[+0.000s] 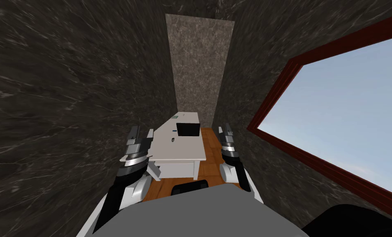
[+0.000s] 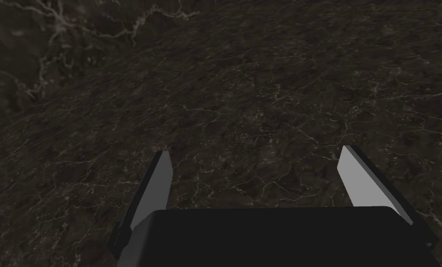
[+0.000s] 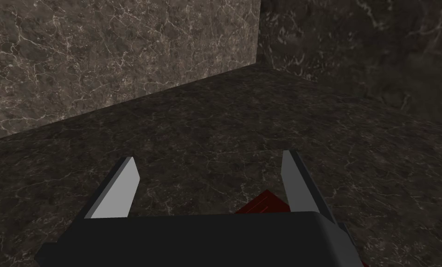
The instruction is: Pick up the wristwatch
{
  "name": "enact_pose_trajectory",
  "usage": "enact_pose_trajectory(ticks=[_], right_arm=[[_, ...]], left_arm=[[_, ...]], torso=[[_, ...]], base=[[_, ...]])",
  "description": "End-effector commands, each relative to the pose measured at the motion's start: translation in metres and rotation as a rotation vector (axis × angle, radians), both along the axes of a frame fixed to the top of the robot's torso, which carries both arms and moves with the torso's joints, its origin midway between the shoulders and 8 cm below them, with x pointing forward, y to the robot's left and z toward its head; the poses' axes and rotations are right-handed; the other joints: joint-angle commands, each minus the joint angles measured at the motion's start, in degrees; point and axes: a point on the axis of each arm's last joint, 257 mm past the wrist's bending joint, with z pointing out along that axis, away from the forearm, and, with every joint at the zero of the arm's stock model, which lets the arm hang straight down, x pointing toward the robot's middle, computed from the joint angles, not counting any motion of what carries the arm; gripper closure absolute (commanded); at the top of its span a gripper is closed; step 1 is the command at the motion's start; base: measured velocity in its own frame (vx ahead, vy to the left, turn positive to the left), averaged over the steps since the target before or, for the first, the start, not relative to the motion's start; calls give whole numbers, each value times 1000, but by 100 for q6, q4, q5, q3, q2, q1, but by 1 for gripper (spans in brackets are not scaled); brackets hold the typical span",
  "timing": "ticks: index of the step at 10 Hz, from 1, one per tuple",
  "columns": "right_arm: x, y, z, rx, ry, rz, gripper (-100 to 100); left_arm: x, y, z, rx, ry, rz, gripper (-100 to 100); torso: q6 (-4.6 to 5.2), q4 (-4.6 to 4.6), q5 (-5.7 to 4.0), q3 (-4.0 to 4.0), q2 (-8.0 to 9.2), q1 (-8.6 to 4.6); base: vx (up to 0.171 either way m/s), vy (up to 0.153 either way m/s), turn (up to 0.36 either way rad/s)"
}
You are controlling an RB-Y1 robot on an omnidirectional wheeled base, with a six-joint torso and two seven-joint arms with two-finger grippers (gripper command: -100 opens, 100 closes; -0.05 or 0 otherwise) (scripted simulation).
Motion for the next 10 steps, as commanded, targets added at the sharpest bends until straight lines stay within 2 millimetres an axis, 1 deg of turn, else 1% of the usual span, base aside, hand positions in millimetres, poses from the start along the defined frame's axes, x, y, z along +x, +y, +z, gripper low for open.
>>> enact_pose_trajectory(ticks=[1,4,8,9,10], right_arm=[[0,0,0,0,0,0,0],[0,0,0,0,0,0,0],[0,0,0,0,0,0,0],[0,0,0,0,0,0,0],[0,0,0,0,0,0,0]], left_arm=[[6,-2,-4,23,18,-12,-100],[26,-6,-15,62,74,-33,-100],[65,-4,-35,77,169,-42,-100],[67,-4,-37,75,181,-40,-100],[78,-2,-43,73,210,-40,-100]], torso=[[0,0,0,0,0,0],[1,7,-3,18,30,-12],[1,7,-2,17,30,-10],[1,6,-2,16,28,-11],[0,5,-2,12,19,-6]], base=[[-45,-23,-34],[-87,-35,-24],[-81,-29,-23],[-44,-13,-5],[-34,-8,-9]])
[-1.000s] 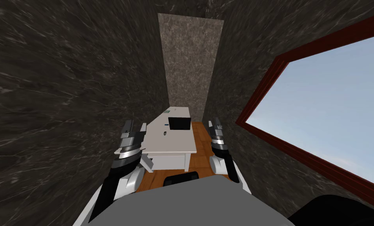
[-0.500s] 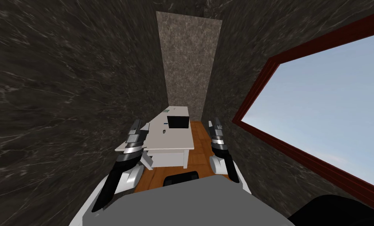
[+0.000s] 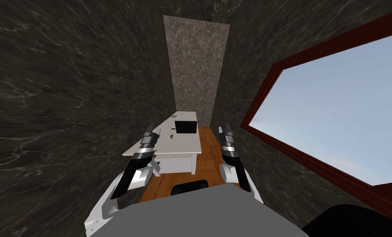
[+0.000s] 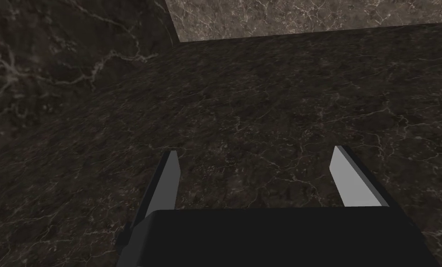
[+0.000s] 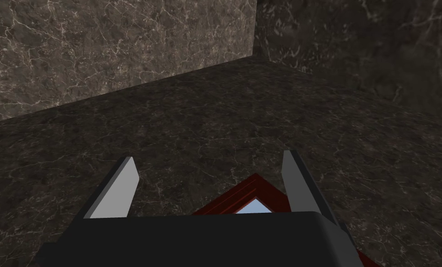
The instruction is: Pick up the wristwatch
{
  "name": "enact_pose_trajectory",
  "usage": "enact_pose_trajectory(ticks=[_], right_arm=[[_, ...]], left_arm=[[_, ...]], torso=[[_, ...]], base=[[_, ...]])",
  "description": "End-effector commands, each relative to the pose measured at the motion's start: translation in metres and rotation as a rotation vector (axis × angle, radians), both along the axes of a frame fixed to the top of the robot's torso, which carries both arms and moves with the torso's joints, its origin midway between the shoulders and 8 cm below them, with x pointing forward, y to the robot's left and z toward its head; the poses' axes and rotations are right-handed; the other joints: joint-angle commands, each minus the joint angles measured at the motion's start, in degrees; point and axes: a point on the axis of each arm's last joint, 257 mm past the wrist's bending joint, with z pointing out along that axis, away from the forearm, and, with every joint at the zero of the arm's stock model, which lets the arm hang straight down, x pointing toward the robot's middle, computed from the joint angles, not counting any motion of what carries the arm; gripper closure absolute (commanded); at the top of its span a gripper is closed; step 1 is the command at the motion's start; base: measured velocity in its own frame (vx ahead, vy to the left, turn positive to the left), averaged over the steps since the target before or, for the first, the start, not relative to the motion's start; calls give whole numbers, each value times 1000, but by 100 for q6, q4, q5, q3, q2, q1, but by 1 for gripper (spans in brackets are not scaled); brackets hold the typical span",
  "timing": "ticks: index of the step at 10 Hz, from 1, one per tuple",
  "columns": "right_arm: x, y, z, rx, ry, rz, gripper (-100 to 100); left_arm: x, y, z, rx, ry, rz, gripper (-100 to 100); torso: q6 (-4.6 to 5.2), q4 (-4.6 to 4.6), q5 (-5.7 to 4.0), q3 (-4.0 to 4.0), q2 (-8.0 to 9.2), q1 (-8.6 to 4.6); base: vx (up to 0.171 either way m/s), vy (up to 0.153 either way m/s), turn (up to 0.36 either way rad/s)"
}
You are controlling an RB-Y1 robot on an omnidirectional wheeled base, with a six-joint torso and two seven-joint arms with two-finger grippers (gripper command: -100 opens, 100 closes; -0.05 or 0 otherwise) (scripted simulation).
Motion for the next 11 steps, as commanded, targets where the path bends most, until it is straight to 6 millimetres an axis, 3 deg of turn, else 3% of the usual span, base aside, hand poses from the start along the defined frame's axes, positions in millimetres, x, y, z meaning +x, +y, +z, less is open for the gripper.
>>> enact_pose_trajectory(ticks=[1,11], right_arm=[[0,0,0,0,0,0,0],[0,0,0,0,0,0,0]], left_arm=[[18,2,-11,-3,47,3,-100],[95,12,-51,-36,259,31,-100]], torso=[[0,0,0,0,0,0],[-2,-1,0,-2,-4,1]], base=[[-67,-14,-18],[-44,-13,-14]])
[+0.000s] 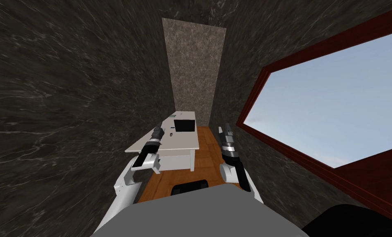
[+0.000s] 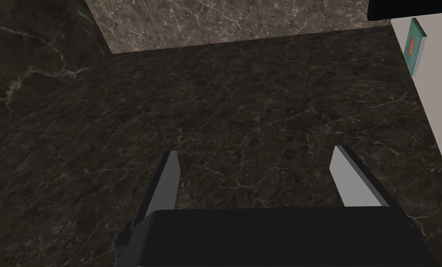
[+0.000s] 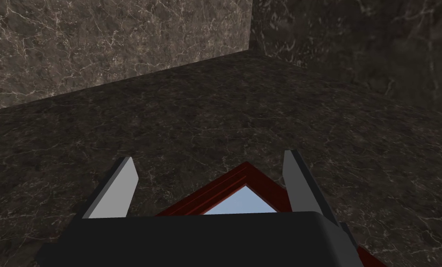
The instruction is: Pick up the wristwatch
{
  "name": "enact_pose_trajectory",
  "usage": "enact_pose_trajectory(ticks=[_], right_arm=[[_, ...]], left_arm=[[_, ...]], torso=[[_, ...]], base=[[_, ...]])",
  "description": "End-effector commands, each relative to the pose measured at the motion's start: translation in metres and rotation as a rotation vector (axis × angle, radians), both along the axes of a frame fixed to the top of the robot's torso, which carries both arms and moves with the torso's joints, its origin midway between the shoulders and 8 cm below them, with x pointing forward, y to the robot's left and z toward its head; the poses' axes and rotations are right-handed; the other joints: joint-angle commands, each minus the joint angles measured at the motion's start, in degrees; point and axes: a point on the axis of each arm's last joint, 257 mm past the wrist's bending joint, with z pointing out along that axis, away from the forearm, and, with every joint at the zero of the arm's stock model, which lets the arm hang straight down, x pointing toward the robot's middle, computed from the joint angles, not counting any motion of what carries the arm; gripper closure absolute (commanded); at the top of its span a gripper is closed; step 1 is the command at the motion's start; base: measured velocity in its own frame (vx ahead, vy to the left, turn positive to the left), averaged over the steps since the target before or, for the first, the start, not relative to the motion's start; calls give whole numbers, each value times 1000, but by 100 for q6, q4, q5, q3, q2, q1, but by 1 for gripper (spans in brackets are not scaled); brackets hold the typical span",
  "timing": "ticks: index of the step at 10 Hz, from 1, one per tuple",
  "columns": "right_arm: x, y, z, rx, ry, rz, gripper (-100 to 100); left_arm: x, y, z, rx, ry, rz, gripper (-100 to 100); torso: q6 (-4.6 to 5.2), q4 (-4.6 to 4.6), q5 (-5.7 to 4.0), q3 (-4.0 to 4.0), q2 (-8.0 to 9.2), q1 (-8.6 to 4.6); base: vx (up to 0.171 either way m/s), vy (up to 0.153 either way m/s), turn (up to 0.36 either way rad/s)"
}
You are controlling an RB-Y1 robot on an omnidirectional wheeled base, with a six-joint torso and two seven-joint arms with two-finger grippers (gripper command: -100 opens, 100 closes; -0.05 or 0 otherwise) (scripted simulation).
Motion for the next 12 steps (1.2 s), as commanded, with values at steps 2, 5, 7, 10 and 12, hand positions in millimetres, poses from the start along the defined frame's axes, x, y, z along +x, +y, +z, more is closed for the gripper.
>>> enact_pose_trajectory(ticks=[2,5,7,10,12], right_arm=[[0,0,0,0,0,0,0],[0,0,0,0,0,0,0],[0,0,0,0,0,0,0],[0,0,0,0,0,0,0],[0,0,0,0,0,0,0]], left_arm=[[19,4,-12,-10,62,11,-100],[33,8,-26,-18,126,25,-100],[45,13,-36,-25,175,36,-100],[57,17,-48,-32,227,48,-100],[69,23,-60,-40,282,63,-100]], torso=[[-1,0,0,0,0,0],[0,-1,0,-2,-3,-2],[0,-1,0,-3,-5,2],[-1,-2,0,-4,-8,0],[0,-2,0,-6,-10,1]], base=[[-27,-8,-16],[-19,-8,-15],[-14,-2,-20],[-5,-4,-13],[-1,-3,-24]])
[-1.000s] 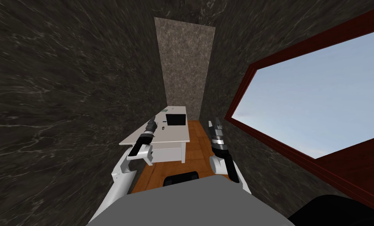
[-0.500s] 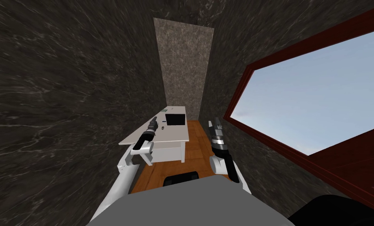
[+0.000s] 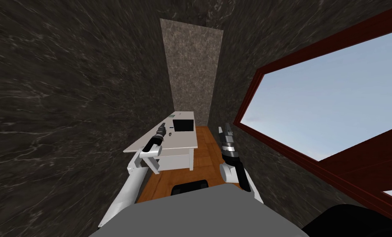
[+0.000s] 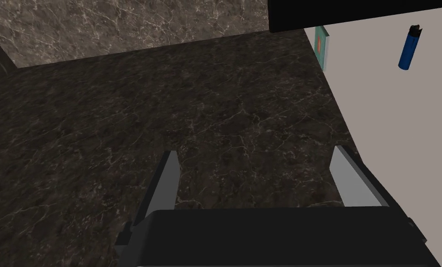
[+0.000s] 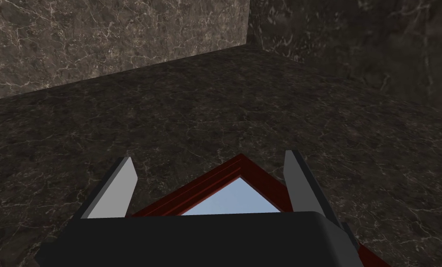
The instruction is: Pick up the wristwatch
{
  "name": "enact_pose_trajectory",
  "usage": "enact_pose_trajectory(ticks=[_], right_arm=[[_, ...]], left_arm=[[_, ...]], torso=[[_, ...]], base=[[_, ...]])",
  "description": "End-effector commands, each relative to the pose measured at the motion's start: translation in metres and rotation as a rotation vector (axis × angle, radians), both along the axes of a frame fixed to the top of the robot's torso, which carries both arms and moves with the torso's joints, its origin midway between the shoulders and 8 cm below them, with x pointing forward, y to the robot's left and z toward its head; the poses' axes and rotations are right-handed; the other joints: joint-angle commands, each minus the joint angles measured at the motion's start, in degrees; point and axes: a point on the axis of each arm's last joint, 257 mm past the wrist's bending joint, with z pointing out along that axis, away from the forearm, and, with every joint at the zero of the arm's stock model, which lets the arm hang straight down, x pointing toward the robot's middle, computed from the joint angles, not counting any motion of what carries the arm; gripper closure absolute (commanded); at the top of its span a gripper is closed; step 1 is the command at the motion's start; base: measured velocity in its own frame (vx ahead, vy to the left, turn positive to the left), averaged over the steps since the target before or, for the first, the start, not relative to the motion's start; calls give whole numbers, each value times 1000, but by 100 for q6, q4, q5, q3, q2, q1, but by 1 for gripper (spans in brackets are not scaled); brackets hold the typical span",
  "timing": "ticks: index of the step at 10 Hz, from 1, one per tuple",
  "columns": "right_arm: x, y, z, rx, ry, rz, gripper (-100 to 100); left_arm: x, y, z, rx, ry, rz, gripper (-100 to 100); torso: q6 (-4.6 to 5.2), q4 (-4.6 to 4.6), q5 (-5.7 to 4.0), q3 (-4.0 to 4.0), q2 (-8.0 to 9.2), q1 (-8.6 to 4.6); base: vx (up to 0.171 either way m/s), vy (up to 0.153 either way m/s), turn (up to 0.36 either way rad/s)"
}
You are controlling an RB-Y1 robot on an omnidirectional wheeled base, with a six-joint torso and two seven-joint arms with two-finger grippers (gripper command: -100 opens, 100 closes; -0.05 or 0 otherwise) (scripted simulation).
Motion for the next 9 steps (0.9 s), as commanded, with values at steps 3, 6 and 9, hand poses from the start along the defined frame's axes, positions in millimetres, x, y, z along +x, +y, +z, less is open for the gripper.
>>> enact_pose_trajectory(ticks=[3,6,9], right_arm=[[0,0,0,0,0,0,0],[0,0,0,0,0,0,0],[0,0,0,0,0,0,0]], left_arm=[[21,12,-22,-17,103,31,-100],[30,20,-45,-30,190,55,-100],[36,28,-61,-43,259,75,-100]], torso=[[0,0,0,-1,-2,0],[1,-2,0,-5,-8,0],[1,-1,0,-3,-6,1]], base=[[7,-3,-27],[17,0,-26],[14,-1,-19]])
